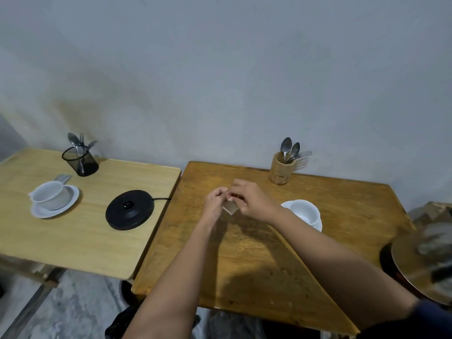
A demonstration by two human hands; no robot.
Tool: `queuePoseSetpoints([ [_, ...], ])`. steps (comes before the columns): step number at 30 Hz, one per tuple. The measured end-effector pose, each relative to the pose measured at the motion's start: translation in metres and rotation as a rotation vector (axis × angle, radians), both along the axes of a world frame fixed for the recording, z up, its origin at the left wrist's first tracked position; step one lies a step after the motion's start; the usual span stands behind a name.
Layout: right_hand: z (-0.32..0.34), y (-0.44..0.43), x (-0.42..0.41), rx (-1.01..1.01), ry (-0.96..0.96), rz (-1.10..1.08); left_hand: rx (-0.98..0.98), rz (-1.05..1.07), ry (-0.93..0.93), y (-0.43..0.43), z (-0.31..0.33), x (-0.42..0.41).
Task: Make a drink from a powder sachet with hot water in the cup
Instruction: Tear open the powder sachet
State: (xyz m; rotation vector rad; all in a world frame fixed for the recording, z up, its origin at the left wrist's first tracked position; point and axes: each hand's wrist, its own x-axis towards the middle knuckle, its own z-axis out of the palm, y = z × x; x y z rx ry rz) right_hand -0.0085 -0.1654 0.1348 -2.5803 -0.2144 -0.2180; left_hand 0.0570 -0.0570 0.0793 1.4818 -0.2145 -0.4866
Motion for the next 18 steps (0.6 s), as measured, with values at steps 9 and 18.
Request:
queuePoseSetpoints([
  [9,-0.002,-0.012,0.013,0.209,0.005,-0.137,-0.014,-0.031,-0.048,0.005,-0.003,0.012],
  [18,0.007,-0.026,0.022,0.268,0.045,-0.179,0.033,-0.390,0.047,0.017,0.006,0.022],
])
